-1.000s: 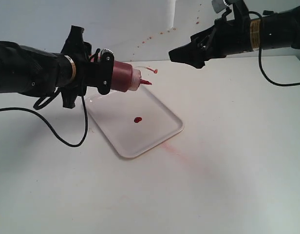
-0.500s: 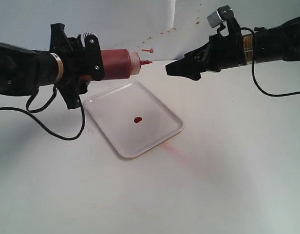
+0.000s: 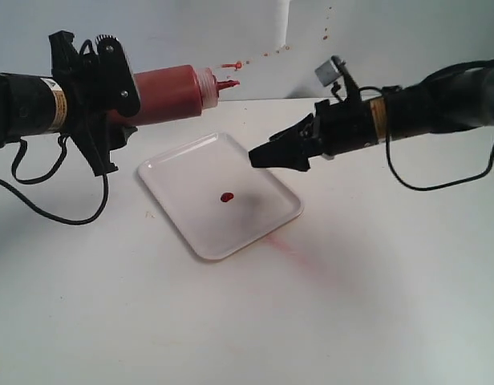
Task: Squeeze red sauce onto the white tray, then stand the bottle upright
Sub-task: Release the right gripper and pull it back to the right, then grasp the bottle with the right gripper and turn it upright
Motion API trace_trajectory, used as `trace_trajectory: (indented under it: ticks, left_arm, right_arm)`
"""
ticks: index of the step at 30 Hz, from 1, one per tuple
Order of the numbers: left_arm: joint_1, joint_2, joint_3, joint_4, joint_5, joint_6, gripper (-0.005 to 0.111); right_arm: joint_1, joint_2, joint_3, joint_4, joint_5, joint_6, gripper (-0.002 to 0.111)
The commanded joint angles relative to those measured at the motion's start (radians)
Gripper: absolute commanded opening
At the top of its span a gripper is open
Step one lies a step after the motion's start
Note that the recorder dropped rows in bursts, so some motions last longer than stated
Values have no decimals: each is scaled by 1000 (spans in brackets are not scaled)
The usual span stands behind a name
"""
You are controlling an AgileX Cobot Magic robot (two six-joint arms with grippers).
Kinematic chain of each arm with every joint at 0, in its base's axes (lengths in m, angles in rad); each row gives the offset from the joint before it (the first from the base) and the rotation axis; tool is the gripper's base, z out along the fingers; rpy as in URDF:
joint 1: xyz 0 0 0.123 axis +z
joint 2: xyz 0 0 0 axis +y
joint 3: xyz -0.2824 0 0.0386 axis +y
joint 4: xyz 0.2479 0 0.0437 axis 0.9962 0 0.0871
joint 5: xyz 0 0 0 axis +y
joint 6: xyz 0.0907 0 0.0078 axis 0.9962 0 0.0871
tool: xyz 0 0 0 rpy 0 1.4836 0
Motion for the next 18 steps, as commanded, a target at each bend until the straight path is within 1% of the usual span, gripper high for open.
trace_trajectory:
  ticks: [1, 4, 8, 10, 11, 15, 18]
  left_arm:
    - [5, -43, -8, -10, -74, -36, 0]
    - [5, -47, -8, -13, -112, -47, 0]
    - [5, -49, -8, -99, -148, -47, 0]
    - [5, -49, -8, -131, -201, -47, 0]
    - [5, -49, -8, -175, -231, -47, 0]
    - [5, -49, -8, -247, -232, -49, 0]
    - [5, -49, -8, -303, -232, -49, 0]
  right_arm:
    - [61, 81, 5, 239, -68, -133, 105]
    - [110, 114, 5, 402, -93, -247, 105]
    - [174, 121, 5, 565, -93, -367, 105]
    - [207, 121, 5, 667, -93, -420, 105]
    - [235, 121, 5, 747, -93, -436, 105]
    - [266, 121, 5, 842, -93, -479, 105]
    - [266, 114, 5, 884, -93, -479, 105]
